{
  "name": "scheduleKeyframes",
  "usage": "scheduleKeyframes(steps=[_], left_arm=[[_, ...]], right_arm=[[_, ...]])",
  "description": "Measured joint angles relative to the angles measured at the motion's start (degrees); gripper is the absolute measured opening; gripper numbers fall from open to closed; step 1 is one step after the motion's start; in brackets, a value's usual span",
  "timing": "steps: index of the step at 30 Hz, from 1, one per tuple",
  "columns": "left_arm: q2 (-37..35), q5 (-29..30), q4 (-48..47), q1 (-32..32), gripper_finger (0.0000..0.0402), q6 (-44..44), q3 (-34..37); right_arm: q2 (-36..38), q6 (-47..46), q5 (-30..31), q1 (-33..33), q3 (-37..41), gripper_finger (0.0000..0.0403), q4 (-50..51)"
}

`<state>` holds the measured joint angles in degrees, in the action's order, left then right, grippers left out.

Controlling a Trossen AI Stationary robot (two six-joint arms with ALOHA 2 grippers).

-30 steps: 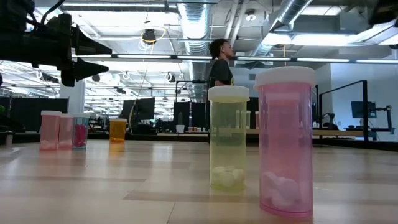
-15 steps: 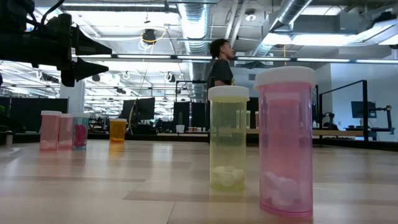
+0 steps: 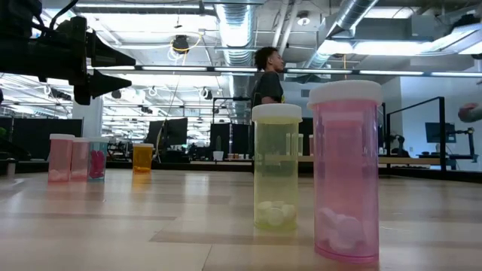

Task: Pick and place medicine bottles onto shelf by color
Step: Put the yellow pill bottle on the shelf

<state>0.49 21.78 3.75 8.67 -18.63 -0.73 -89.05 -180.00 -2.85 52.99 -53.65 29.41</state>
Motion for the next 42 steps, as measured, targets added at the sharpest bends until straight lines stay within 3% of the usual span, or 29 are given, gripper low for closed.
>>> scheduleKeyframes(steps=[13,22,35,42], left_arm=[[0.0,0.0,0.01,0.0,0.0312,0.0,-0.01],[0.0,0.0,0.01,-0.01,0.0312,0.0,0.0],[0.0,0.0,0.0,-0.01,0.0312,0.0,0.0],[0.0,0.0,0.0,0.0,0.0312,0.0,-0.02]], right_arm=[[-3.39,-0.02,-1.06,-0.18,0.08,0.0281,-2.08],[-4.66,-0.02,-1.92,-0.13,0.04,0.0239,-1.92],[-4.84,0.0,-1.55,-0.17,0.02,0.0137,-2.26],[-4.6,0.0,-1.56,-1.99,0.02,0.0129,-1.72]])
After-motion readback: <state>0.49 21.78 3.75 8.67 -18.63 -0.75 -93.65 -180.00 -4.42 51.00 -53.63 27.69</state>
